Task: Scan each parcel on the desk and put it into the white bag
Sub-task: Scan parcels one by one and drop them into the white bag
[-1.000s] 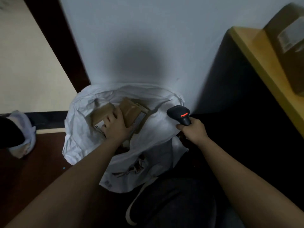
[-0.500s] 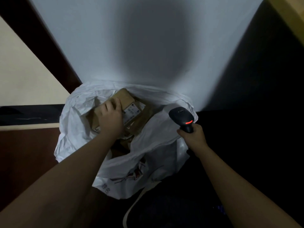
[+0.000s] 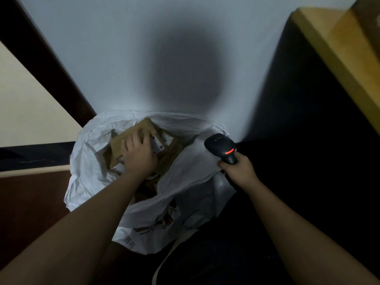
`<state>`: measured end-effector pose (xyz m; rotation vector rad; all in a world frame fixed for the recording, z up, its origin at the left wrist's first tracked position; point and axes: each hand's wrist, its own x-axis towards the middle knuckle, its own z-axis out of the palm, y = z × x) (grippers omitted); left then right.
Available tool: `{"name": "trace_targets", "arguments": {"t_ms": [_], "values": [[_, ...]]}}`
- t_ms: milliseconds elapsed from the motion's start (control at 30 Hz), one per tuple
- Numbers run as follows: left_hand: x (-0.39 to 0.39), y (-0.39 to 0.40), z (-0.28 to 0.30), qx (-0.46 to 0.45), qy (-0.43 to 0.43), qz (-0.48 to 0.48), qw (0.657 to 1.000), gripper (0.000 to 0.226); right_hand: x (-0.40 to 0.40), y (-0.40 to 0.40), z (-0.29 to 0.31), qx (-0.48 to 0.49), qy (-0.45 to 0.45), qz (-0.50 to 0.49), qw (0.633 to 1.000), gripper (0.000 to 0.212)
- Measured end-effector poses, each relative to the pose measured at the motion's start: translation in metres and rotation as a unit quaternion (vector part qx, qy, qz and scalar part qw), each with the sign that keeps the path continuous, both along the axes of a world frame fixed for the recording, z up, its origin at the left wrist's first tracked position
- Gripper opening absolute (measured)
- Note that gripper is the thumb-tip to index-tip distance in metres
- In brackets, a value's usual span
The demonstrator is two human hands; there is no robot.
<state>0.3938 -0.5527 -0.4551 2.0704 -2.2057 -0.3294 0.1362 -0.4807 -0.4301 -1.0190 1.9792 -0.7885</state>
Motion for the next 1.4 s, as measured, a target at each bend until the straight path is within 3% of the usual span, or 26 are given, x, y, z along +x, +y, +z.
{"name": "trace_targets", "arguments": {"t_ms": [133,300,433,733,1067,1400], "values": [[-0.015,0.006,0.030,0.038,0.021,-0.017,0.999,0.058,-0.005,0.009,0.038,-0.023,0.027,0.006,0.999,0.024],[-0.035,0.014,0.085,-0.007,0.121,-0.073,0.990,0.041,-0.009,0.027,0.099,-0.049,0.076,-0.002,0.996,0.016],[-0.057,0.030,0.136,0.011,0.261,-0.098,0.960,0.039,-0.003,0.052,0.154,-0.075,0.128,-0.009,0.989,0.012],[-0.131,0.096,0.256,-0.064,0.378,-0.242,0.891,0.029,-0.009,0.152,0.275,-0.132,0.173,-0.089,0.972,0.008],[-0.237,0.162,0.351,-0.062,0.394,-0.368,0.840,0.028,-0.078,0.248,0.375,-0.131,0.111,-0.203,0.964,0.009],[-0.358,0.263,0.362,-0.020,0.327,-0.511,0.795,0.036,-0.141,0.384,0.385,-0.167,0.122,-0.391,0.897,0.016]]}}
